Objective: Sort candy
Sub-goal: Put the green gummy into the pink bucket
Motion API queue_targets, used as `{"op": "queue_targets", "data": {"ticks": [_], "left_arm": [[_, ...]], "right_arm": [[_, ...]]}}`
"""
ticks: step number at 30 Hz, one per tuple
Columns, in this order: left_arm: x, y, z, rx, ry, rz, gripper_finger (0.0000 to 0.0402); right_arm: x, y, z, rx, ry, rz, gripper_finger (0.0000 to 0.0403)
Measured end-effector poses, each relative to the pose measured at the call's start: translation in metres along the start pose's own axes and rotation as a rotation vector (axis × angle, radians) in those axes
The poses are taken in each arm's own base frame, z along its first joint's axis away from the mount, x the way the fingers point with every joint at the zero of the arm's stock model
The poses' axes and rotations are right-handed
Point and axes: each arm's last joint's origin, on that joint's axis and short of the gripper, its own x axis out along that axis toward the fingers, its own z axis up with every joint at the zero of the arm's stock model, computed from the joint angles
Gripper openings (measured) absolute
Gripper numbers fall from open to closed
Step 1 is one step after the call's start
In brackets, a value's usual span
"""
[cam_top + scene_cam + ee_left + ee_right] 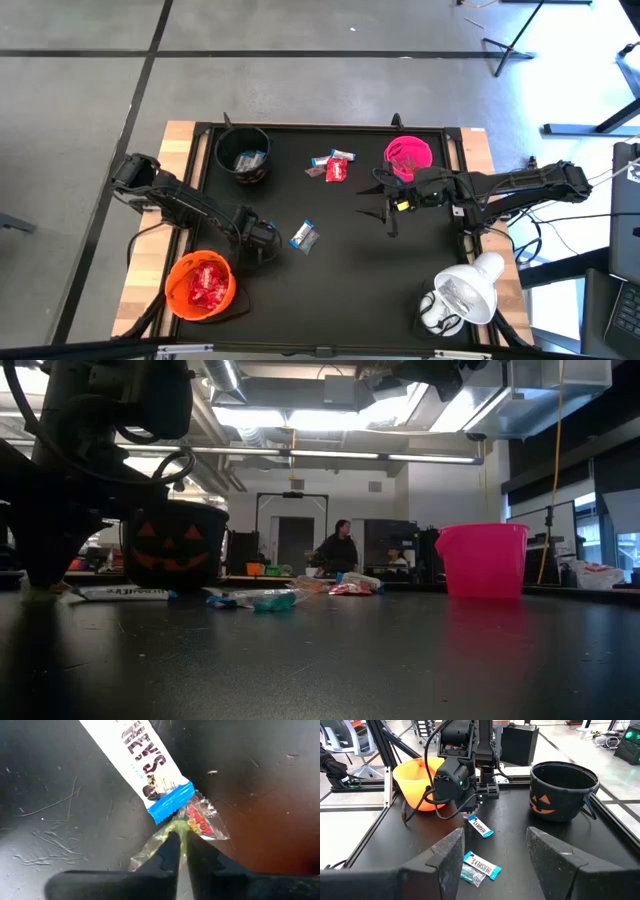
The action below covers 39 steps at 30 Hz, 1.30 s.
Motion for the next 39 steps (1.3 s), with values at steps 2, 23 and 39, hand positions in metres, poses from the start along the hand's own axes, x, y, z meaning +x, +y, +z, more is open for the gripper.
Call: {"op": "queue_targets", "data": {"ticks": [2,23,39], "left_arm": [[0.0,0.0,0.0,-0.005,0.002,-0.006,0.0006],[-0.13,-0.009,0.032,0.038,-0.267,0.12,0.0],[-0.213,0.002,0.012,0.026,-0.849,0.075,0.0]], "right_arm": [[0.0,0.0,0.0,0.0,0.0,-0.002,0.0213],[0.0,-0.001,0.0,-0.002,-0.002,-0.024,0.0213],[0.0,-0.001,0.001,0.008,-0.011,-0.026,0.0213]]}}
